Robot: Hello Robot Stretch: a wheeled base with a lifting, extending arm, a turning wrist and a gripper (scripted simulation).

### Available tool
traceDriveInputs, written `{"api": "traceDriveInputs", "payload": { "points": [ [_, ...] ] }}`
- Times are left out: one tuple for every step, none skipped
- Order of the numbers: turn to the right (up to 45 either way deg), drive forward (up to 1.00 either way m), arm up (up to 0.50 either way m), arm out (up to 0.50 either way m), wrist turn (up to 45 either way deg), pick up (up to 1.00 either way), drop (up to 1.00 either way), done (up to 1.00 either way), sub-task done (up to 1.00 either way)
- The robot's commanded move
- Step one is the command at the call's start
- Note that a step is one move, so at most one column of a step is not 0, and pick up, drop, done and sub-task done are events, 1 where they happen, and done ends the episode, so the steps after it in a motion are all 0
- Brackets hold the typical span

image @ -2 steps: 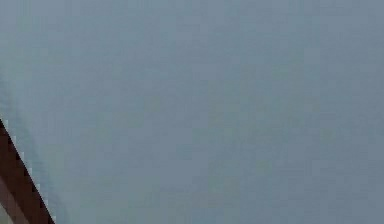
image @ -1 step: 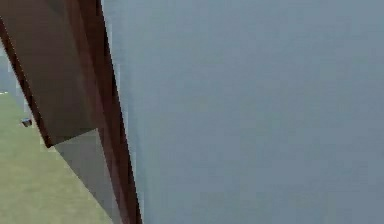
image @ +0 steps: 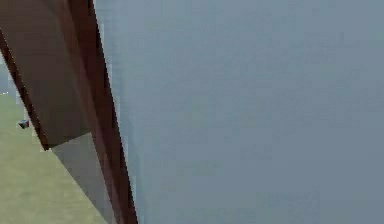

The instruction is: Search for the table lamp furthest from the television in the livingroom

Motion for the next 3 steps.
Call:
{"api": "traceDriveInputs", "payload": {
  "points": [
    [-45.0,0.00,0.00,0.00,0.0,0.00,0.00,0.00,0.00],
    [-18.0,0.00,0.00,0.00,0.0,0.00,0.00,0.00,0.00],
    [0.0,1.00,0.00,0.00,0.0,0.00,0.00,0.00,0.00]
  ]
}}
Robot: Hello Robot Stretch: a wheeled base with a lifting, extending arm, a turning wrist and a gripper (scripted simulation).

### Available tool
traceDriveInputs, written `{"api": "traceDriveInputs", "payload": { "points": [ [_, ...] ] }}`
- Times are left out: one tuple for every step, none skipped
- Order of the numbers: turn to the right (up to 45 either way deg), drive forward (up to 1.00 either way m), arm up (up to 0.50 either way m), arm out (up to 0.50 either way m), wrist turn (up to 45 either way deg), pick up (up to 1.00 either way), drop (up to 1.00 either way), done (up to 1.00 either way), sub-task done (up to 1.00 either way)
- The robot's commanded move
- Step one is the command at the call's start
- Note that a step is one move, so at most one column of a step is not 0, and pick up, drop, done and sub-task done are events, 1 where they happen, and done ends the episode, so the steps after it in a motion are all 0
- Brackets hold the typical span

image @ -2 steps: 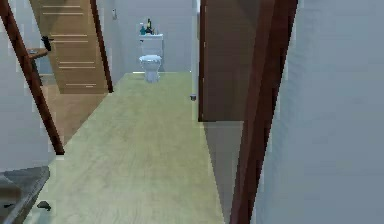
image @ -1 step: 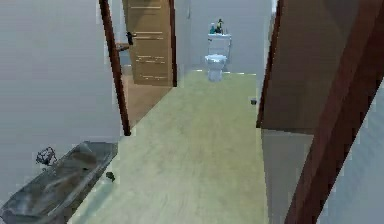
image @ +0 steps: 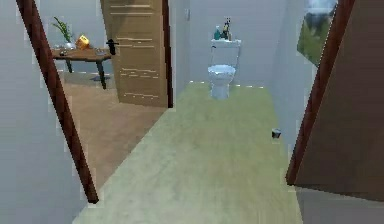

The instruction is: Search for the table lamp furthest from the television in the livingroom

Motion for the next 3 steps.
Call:
{"api": "traceDriveInputs", "payload": {
  "points": [
    [0.0,0.10,0.00,0.00,0.0,0.00,0.00,0.00,0.00],
    [12.0,0.00,0.00,0.00,0.0,0.00,0.00,0.00,0.00],
    [0.0,0.15,0.00,0.00,0.0,0.00,0.00,0.00,0.00]
  ]
}}
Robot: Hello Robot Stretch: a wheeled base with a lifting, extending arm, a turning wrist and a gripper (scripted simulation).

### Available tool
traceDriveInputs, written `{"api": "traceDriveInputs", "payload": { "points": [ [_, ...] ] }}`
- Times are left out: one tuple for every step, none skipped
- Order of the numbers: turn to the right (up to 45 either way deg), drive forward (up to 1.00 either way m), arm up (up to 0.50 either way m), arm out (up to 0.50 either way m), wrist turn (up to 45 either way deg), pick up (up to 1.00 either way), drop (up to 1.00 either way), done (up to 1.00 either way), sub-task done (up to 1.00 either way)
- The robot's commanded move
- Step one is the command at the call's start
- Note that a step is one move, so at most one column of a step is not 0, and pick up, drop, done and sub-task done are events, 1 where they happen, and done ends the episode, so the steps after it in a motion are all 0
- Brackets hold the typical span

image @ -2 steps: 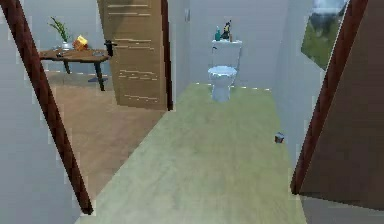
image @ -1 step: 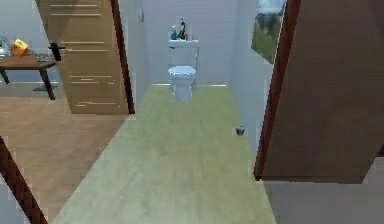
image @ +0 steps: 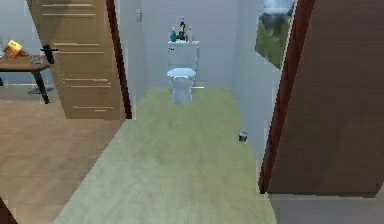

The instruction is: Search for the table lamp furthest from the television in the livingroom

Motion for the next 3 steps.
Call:
{"api": "traceDriveInputs", "payload": {
  "points": [
    [45.0,0.00,0.00,0.00,0.0,0.00,0.00,0.00,0.00],
    [24.0,0.00,0.00,0.00,0.0,0.00,0.00,0.00,0.00],
    [3.0,0.00,0.00,0.00,0.0,0.00,0.00,0.00,0.00]
  ]
}}
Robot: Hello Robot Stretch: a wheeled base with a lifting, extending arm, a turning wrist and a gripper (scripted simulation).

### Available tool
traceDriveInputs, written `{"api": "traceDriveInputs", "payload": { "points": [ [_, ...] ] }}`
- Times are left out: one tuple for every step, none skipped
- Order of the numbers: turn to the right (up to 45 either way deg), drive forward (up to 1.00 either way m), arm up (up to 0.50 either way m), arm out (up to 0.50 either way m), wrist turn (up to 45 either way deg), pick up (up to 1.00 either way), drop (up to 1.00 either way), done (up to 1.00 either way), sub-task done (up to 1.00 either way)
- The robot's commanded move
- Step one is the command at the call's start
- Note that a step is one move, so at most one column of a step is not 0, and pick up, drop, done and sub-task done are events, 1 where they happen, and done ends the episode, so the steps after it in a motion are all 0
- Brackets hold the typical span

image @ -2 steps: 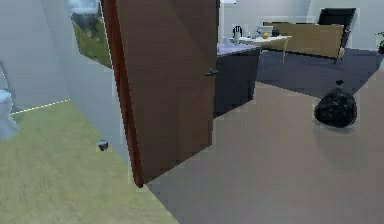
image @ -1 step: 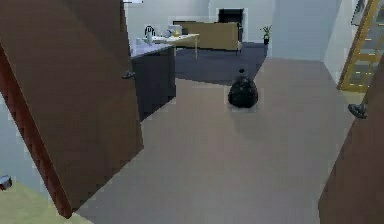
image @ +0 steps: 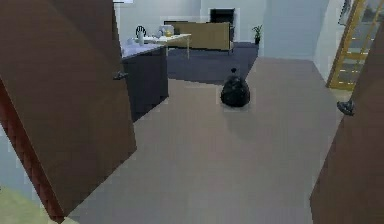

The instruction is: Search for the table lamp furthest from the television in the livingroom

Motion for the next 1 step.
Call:
{"api": "traceDriveInputs", "payload": {
  "points": [
    [-21.0,0.00,0.00,0.00,0.0,0.00,0.00,0.00,0.00]
  ]
}}
